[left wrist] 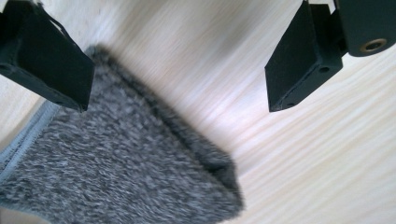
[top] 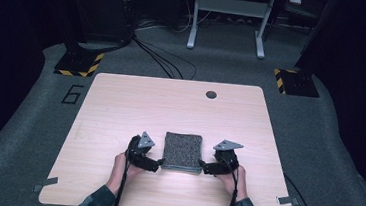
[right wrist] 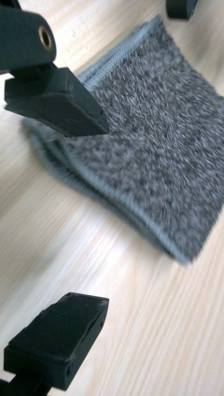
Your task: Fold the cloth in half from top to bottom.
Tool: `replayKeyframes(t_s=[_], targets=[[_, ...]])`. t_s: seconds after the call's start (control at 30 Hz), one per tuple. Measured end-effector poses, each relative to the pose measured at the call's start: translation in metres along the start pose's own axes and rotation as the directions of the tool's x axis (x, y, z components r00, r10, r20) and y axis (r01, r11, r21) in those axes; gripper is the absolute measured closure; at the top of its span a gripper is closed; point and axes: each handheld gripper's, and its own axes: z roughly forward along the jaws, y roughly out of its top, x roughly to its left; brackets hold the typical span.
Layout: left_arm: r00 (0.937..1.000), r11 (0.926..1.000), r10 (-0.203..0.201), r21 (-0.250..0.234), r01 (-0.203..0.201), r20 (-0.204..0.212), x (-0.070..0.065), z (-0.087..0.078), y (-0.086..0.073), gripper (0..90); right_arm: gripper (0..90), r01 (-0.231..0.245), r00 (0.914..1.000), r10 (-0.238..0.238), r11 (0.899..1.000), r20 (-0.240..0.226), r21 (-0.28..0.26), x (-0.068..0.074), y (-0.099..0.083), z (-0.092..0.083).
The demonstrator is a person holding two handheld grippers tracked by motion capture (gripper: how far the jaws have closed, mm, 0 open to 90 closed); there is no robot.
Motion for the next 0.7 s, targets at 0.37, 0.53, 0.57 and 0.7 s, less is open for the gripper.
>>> replayKeyframes(t_s=[0.37,0.53,0.57,0.7], targets=[[0.991,0.9952,-0.096,0.012,0.097,-0.093,0.038,-0.033,-0.036,5.7,9.6,-0.1,0.9874,0.099,0.995,0.123,0.006,-0.039,-0.045,-0.04],[0.9816,0.9905,-0.13,0.026,0.135,-0.139,0.051,-0.045,-0.057,5.3,9.6,-0.143,0.9756,0.142,0.99,0.168,-0.007,-0.053,-0.064,-0.053],[0.9791,0.9889,-0.141,0.025,0.147,-0.146,0.053,-0.046,-0.06,5.1,9.6,-0.144,0.9734,0.145,0.989,0.177,-0.017,-0.056,-0.067,-0.055],[0.968,0.9807,-0.19,0.016,0.195,-0.164,0.059,-0.051,-0.072,4.6,9.2,-0.144,0.9646,0.148,0.989,0.218,-0.034,-0.061,-0.077,-0.059]])
